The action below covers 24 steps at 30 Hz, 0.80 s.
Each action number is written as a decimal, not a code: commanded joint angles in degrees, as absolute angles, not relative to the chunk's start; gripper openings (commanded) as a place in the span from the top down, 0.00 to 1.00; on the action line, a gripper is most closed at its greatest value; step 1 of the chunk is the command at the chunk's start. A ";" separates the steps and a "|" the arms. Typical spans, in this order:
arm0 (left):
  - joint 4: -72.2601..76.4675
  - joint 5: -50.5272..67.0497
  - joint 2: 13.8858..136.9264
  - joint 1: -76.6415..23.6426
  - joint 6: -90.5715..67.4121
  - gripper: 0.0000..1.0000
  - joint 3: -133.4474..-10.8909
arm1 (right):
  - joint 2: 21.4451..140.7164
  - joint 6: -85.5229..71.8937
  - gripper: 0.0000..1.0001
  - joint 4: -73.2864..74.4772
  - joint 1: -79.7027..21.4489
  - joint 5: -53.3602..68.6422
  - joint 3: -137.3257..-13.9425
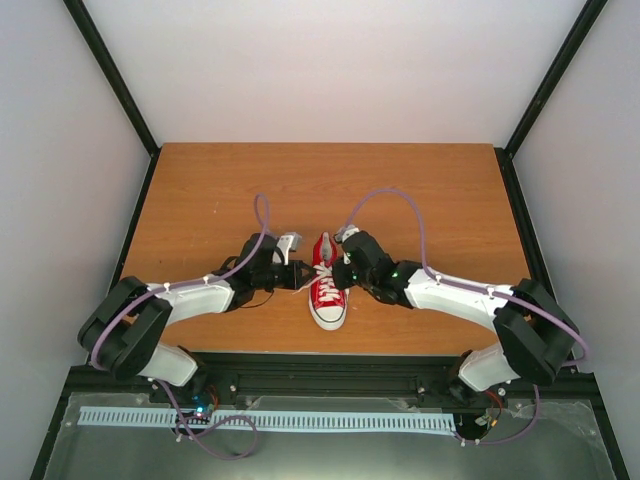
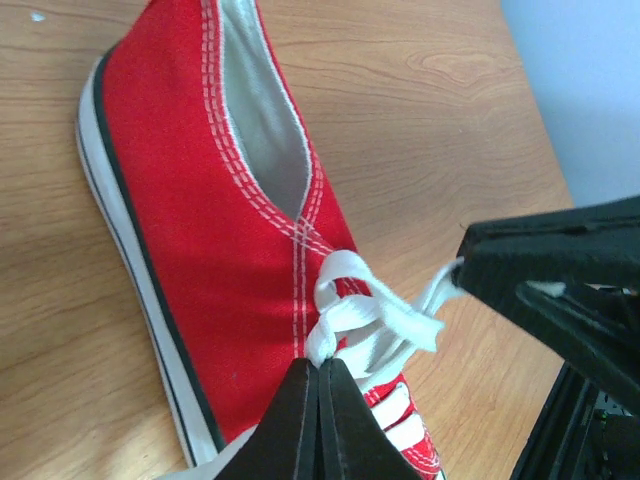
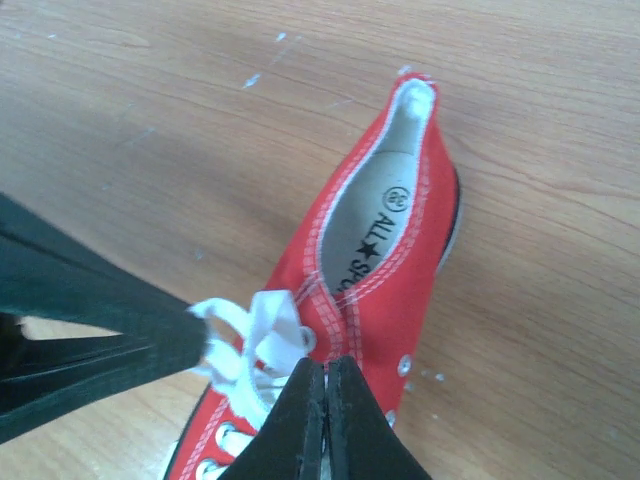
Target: Tie the shoes
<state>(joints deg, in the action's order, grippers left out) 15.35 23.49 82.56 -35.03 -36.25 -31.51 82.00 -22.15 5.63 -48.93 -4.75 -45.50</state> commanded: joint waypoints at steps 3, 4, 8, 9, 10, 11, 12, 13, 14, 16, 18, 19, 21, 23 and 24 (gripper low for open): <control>13.17 22.32 80.61 -33.19 -34.82 0.99 -30.84 | 84.07 -24.97 0.97 6.19 -45.35 -4.15 -46.14; 12.92 22.25 80.54 -33.08 -34.66 0.99 -30.85 | 84.17 -25.30 0.97 6.06 -44.69 -3.52 -45.96; 11.88 21.38 80.39 -32.29 -34.20 0.99 -30.80 | 84.41 -26.39 0.97 5.10 -42.59 -1.13 -45.09; 11.60 21.14 80.46 -32.03 -34.19 0.99 -30.80 | 84.42 -26.63 0.97 4.82 -42.12 -0.61 -44.91; 11.34 20.70 80.50 -31.67 -34.12 0.99 -30.84 | 84.53 -26.85 0.97 4.71 -41.57 -0.13 -44.71; 11.00 20.35 80.57 -31.30 -34.18 0.99 -30.89 | 84.67 -27.08 0.97 4.65 -41.06 0.42 -44.47; 10.68 20.00 80.66 -30.76 -34.25 0.99 -30.90 | 84.79 -27.22 0.97 4.65 -40.58 0.84 -44.29; 10.56 19.91 80.68 -30.19 -34.32 0.99 -30.86 | 84.93 -27.31 0.97 4.58 -40.10 1.09 -44.11; 10.41 19.81 80.62 -29.59 -34.43 0.99 -30.69 | 84.98 -27.39 0.97 4.57 -39.89 1.28 -43.78; 10.37 19.94 80.43 -28.44 -34.69 0.99 -30.40 | 84.95 -27.54 0.97 4.57 -39.42 1.70 -43.16; 10.08 19.97 80.25 -27.41 -34.70 0.99 -30.32 | 84.75 -27.93 0.97 4.41 -38.81 2.17 -42.47; 9.75 20.10 80.29 -27.12 -34.57 0.99 -30.39 | 84.61 -28.06 0.97 4.34 -38.53 2.48 -42.11; 8.91 19.92 80.47 -26.83 -34.21 0.99 -30.64 | 84.51 -28.27 0.97 4.39 -38.05 2.54 -41.58; 8.31 19.56 80.70 -26.58 -34.10 0.99 -30.78 | 84.31 -28.55 0.97 4.50 -37.44 2.59 -41.00; 8.12 19.38 80.74 -26.36 -34.21 0.99 -30.76 | 84.29 -28.71 0.97 4.43 -37.10 2.62 -40.65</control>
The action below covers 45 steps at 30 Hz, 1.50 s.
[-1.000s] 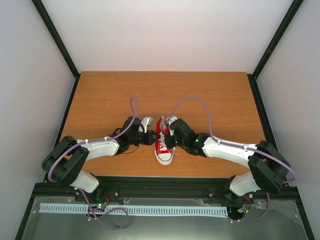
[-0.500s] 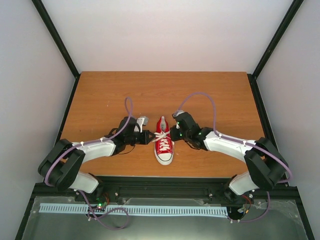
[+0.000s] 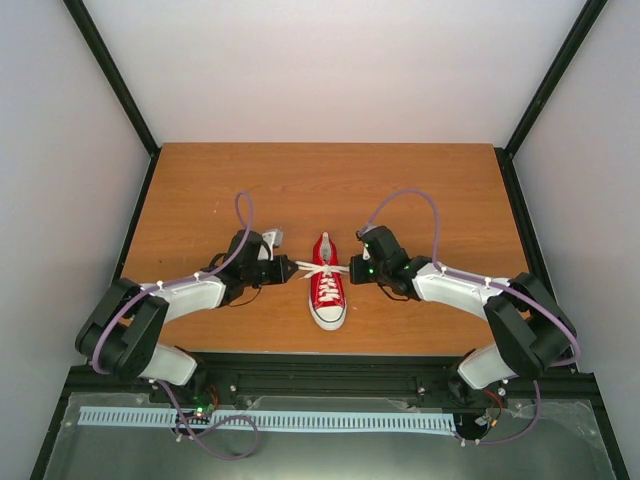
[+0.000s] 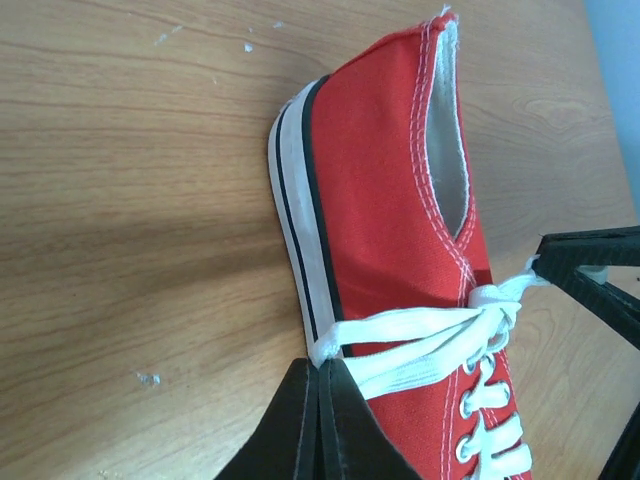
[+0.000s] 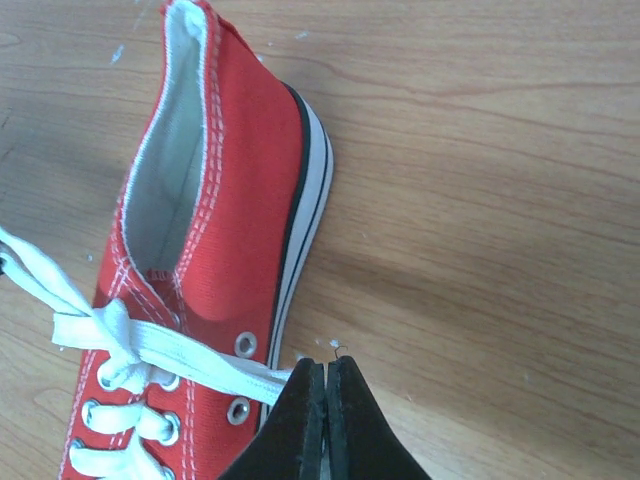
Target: Tie the shoes
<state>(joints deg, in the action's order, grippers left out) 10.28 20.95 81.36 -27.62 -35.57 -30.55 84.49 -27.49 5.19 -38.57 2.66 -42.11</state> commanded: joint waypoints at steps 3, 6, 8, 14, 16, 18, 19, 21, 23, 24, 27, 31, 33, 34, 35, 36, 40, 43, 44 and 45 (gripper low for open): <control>8.08 18.90 80.89 -25.20 -35.06 0.99 -30.23 | 84.06 -28.89 0.97 4.33 -36.34 2.89 -39.81; 8.09 18.98 81.16 -23.63 -35.73 0.99 -29.69 | 84.00 -28.92 0.97 4.14 -35.89 3.18 -39.17; 8.15 19.21 81.36 -22.57 -36.04 0.99 -29.31 | 84.04 -28.96 0.97 4.07 -35.70 3.30 -38.82; 8.60 20.69 81.64 -21.62 -36.00 0.99 -28.99 | 84.46 -28.88 0.97 3.38 -35.08 4.04 -38.07; 9.02 21.43 81.87 -21.62 -35.55 0.99 -29.07 | 84.34 -28.52 0.97 2.92 -35.06 4.75 -38.06; 9.44 22.59 82.00 -21.61 -34.69 0.99 -29.26 | 83.88 -27.17 0.97 1.92 -35.07 6.24 -38.37; 9.55 23.12 81.96 -21.62 -34.02 0.99 -29.45 | 83.48 -26.29 0.97 1.45 -35.07 7.14 -38.61; 9.44 24.39 81.79 -21.62 -32.47 0.99 -29.88 | 82.55 -23.81 0.97 1.23 -35.07 9.29 -40.08; 8.96 25.45 81.55 -21.62 -30.84 0.99 -30.54 | 81.74 -21.56 0.97 1.44 -35.07 11.21 -42.33; 8.60 25.90 81.52 -21.62 -30.13 0.99 -30.89 | 81.92 -20.66 0.97 1.91 -35.07 11.82 -43.61; 7.77 26.02 82.36 -21.62 -28.98 0.99 -32.53 | 84.30 -18.71 0.97 3.30 -35.07 12.01 -47.63; 8.55 26.71 84.33 -21.62 -28.18 0.99 -33.88 | 88.64 -17.82 0.97 1.66 -35.07 13.30 -50.36; 8.87 26.88 85.09 -21.62 -27.44 0.99 -34.57 | 91.03 -17.43 0.96 0.85 -35.07 14.39 -51.77; 8.44 26.76 85.34 -21.67 -26.97 0.96 -35.14 | 92.06 -17.30 0.95 0.65 -35.07 14.54 -52.28; 7.83 26.10 85.50 -21.63 -26.56 0.87 -35.60 | 93.06 -17.31 0.92 0.56 -35.02 14.73 -52.93; 7.07 25.25 85.40 -21.58 -26.04 0.77 -36.06 | 93.70 -17.63 0.86 0.41 -34.88 14.96 -53.41; 4.39 20.50 82.96 -21.61 -24.30 0.45 -36.38 | 92.42 -19.44 0.44 -0.81 -33.06 18.01 -52.75; 5.00 18.85 79.64 -21.62 -24.33 0.28 -34.24 | 88.74 -20.90 0.27 -2.05 -30.38 20.86 -49.74; 5.89 19.03 78.16 -21.62 -24.27 0.24 -33.04 | 87.48 -21.48 0.23 -2.43 -29.29 22.03 -48.55; 6.80 19.50 76.73 -21.62 -24.20 0.19 -31.89 | 86.28 -22.20 0.19 -3.12 -28.14 23.49 -46.96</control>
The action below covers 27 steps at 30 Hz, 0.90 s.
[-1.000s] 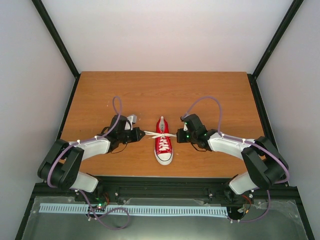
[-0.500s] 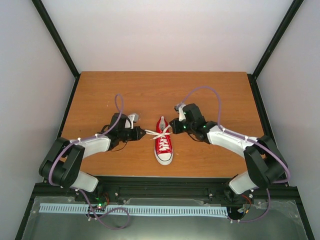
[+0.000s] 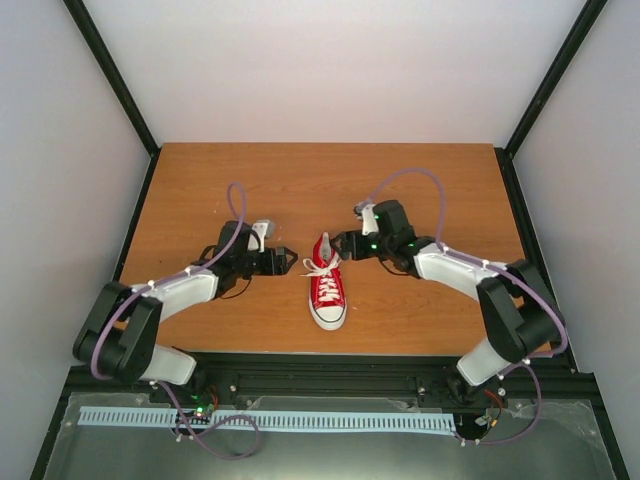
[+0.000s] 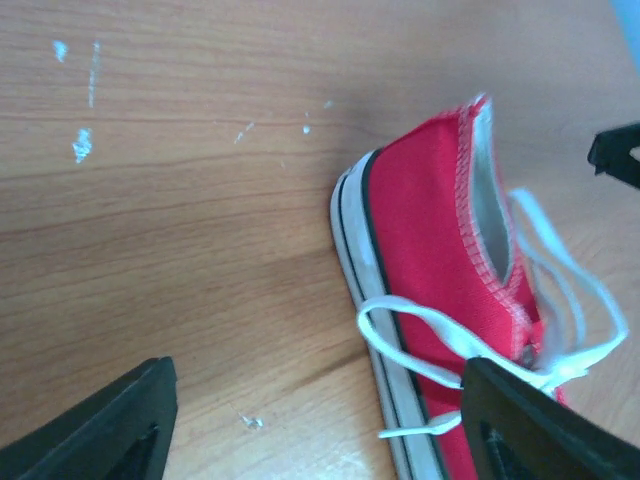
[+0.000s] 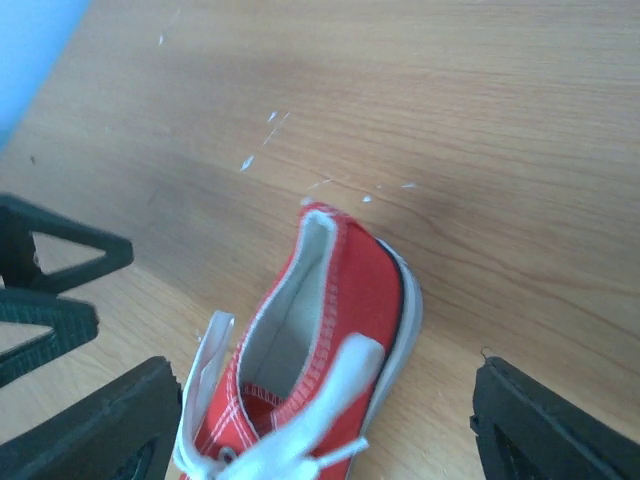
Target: Tie the shoes
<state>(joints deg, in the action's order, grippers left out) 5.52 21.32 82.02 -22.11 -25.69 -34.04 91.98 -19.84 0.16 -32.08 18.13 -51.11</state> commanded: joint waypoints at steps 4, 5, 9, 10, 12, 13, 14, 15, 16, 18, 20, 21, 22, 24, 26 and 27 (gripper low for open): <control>6.60 21.61 74.06 -21.62 -24.09 0.15 -30.00 | 83.20 -24.78 0.13 -6.85 -23.77 29.58 -40.58; 6.25 21.73 74.21 -21.62 -25.09 0.16 -29.41 | 83.12 -25.27 0.12 -7.81 -23.32 30.12 -39.34; 10.80 22.37 74.31 -21.62 -30.82 0.15 -25.70 | 83.81 -26.54 0.12 -9.28 -23.12 29.66 -36.12; 10.31 20.96 74.23 -21.62 -31.71 0.15 -25.77 | 83.78 -26.48 0.12 -9.49 -23.12 28.61 -35.10; 6.85 17.07 74.10 -21.56 -32.95 0.10 -27.12 | 83.46 -25.31 0.12 -8.78 -22.76 24.47 -34.31; 5.54 15.71 74.15 -21.38 -32.94 0.09 -28.03 | 83.36 -24.66 0.11 -7.92 -22.27 23.23 -34.35; 4.72 15.42 74.13 -20.69 -32.69 0.08 -28.83 | 83.06 -23.91 0.11 -7.23 -21.56 22.24 -34.44; 4.22 15.77 74.25 -19.80 -32.43 0.08 -29.66 | 82.39 -23.14 0.11 -6.50 -20.76 21.37 -34.56; 3.77 16.34 74.27 -18.56 -32.17 0.08 -30.54 | 81.68 -22.13 0.09 -5.79 -19.90 20.29 -34.68; 2.04 16.67 74.20 -15.57 -31.48 0.06 -32.37 | 80.10 -20.33 0.06 -4.34 -17.62 18.11 -35.14; 0.94 17.10 74.26 -11.47 -31.02 0.05 -34.49 | 78.66 -18.80 0.01 -3.44 -14.71 16.60 -35.41; 0.95 17.74 74.30 -8.92 -30.95 0.04 -35.11 | 77.89 -18.25 0.00 -3.14 -13.33 15.50 -35.52; 1.17 18.50 74.35 -6.17 -31.00 0.03 -35.68 | 77.17 -18.01 0.00 -2.74 -11.09 14.81 -35.70; 1.63 19.31 74.31 -0.15 -31.23 0.03 -36.74 | 75.31 -18.36 0.00 -3.14 -7.33 13.17 -35.46; 2.48 18.65 73.91 5.91 -32.17 0.02 -37.23 | 72.82 -18.93 0.00 -4.93 -4.06 9.91 -34.12; 3.24 17.88 73.50 8.86 -32.70 0.03 -37.07 | 71.52 -18.98 0.00 -6.12 -2.64 7.57 -33.04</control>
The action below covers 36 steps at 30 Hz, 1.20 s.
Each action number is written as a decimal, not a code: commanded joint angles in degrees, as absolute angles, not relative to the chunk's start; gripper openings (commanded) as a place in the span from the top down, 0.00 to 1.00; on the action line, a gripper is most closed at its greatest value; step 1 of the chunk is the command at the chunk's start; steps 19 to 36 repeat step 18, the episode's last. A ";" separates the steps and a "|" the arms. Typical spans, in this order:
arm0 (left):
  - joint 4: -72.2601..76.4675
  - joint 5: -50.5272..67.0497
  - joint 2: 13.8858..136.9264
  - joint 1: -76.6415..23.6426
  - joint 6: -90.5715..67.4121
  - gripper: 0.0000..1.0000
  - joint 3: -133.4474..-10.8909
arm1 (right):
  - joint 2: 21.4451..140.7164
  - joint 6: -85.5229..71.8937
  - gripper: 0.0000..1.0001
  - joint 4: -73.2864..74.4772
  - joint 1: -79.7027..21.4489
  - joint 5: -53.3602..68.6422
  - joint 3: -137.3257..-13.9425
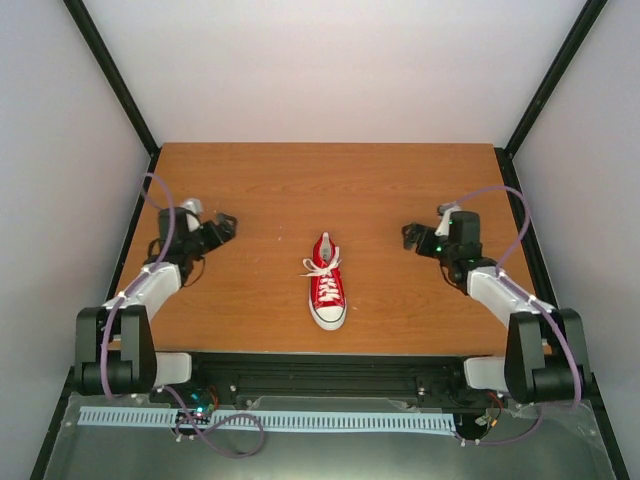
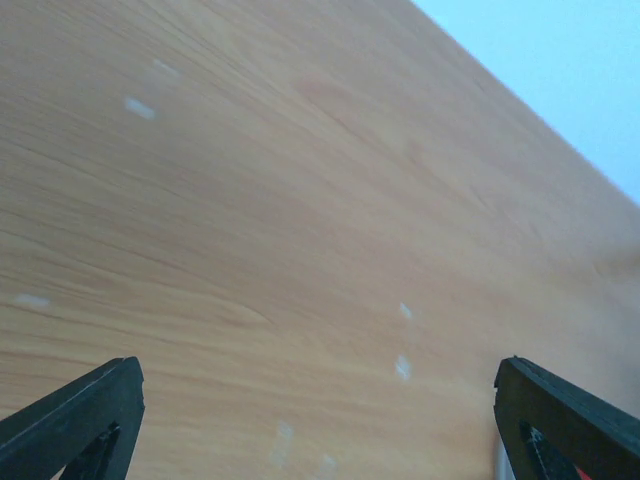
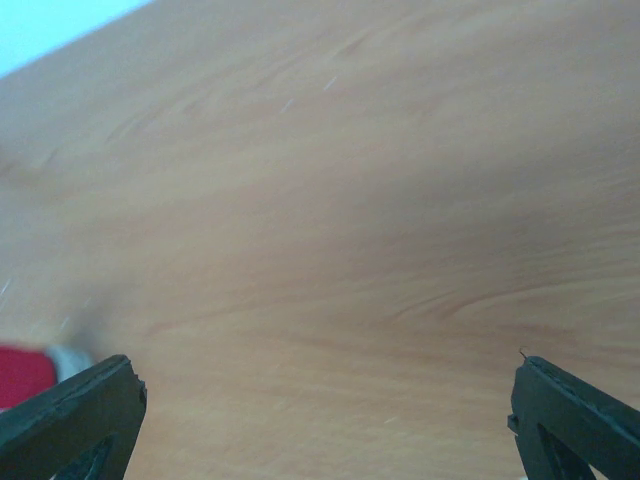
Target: Tie the shoes
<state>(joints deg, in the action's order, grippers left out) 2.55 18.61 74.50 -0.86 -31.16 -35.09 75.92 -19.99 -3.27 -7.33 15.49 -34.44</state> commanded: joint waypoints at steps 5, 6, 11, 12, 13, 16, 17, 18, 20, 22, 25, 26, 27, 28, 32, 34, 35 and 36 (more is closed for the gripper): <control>5.34 -3.18 67.55 14.25 -27.97 0.00 -34.13 | 66.07 -19.22 0.00 -13.49 2.95 -6.45 -27.86; 7.63 -8.26 66.33 14.24 -26.83 0.00 -32.23 | 65.27 -19.20 0.00 -15.24 3.35 -10.11 -26.65; 16.23 -12.94 68.36 14.24 -23.28 0.00 -26.49 | 68.06 -18.20 0.00 -21.10 3.86 -22.92 -23.72; 17.26 -11.69 69.89 14.24 -22.93 0.00 -26.53 | 69.48 -18.11 0.00 -21.53 3.87 -23.45 -23.95; 18.11 -10.84 70.91 14.24 -22.53 0.00 -26.81 | 70.67 -17.94 0.00 -21.74 3.87 -23.78 -24.29; 19.67 -9.37 72.58 14.24 -21.83 0.00 -26.61 | 73.06 -17.19 0.00 -22.27 3.84 -24.84 -25.04; 20.07 -9.15 72.82 14.25 -21.95 0.00 -26.47 | 73.46 -17.07 0.00 -22.63 3.85 -24.87 -25.07; 20.39 -8.82 72.93 14.25 -21.90 0.00 -26.46 | 73.60 -17.00 0.00 -23.36 3.87 -24.82 -24.94; 20.39 -8.82 72.93 14.25 -21.90 0.00 -26.46 | 73.60 -17.00 0.00 -23.36 3.87 -24.82 -24.94; 20.39 -8.82 72.93 14.25 -21.90 0.00 -26.46 | 73.60 -17.00 0.00 -23.36 3.87 -24.82 -24.94; 20.39 -8.82 72.93 14.25 -21.90 0.00 -26.46 | 73.60 -17.00 0.00 -23.36 3.87 -24.82 -24.94; 20.39 -8.82 72.93 14.25 -21.90 0.00 -26.46 | 73.60 -17.00 0.00 -23.36 3.87 -24.82 -24.94; 20.39 -8.82 72.93 14.25 -21.90 0.00 -26.46 | 73.60 -17.00 0.00 -23.36 3.87 -24.82 -24.94; 20.39 -8.82 72.93 14.25 -21.90 0.00 -26.46 | 73.60 -17.00 0.00 -23.36 3.87 -24.82 -24.94; 20.39 -8.82 72.93 14.25 -21.90 0.00 -26.46 | 73.60 -17.00 0.00 -23.36 3.87 -24.82 -24.94; 20.39 -8.82 72.93 14.25 -21.90 0.00 -26.46 | 73.60 -17.00 0.00 -23.36 3.87 -24.82 -24.94; 20.39 -8.82 72.93 14.25 -21.90 0.00 -26.46 | 73.60 -17.00 0.00 -23.36 3.87 -24.82 -24.94; 20.39 -8.82 72.93 14.25 -21.90 0.00 -26.46 | 73.60 -17.00 0.00 -23.36 3.87 -24.82 -24.94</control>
